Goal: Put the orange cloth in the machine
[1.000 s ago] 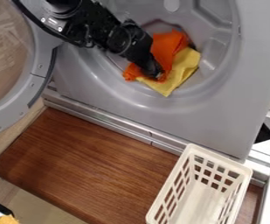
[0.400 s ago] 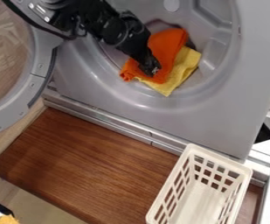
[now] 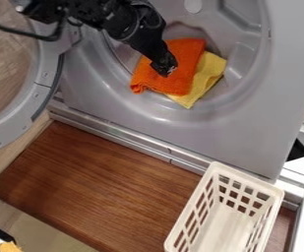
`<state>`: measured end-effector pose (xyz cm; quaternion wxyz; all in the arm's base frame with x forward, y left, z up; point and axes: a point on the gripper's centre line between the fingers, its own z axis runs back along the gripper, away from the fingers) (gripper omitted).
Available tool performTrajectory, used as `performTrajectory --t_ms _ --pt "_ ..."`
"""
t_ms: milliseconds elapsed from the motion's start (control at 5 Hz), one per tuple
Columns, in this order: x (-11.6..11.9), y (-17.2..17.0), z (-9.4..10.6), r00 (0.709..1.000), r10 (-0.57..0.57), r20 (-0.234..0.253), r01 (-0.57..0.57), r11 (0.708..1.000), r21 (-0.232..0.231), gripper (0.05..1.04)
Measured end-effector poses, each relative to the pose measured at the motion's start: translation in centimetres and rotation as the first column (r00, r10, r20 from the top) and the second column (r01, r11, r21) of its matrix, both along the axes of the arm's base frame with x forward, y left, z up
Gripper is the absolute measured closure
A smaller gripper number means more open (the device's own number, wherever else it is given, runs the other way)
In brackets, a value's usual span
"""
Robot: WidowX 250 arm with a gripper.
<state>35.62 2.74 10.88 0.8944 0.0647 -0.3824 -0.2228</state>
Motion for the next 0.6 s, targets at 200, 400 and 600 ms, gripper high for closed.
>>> performTrajectory --t_ms 200,400,600 --pt "-2.9 -1.0 -0.3 0.996 0.061 -0.069 -0.059 0.998 0.028 0.083" --pt "-5.6 -1.9 -1.8 0.978 0.111 -0.175 -0.1 0.992 0.072 0.083" --pt "-8.0 -2.7 -3.0 0.961 0.151 -0.23 -0.135 0.987 0.084 0.083"
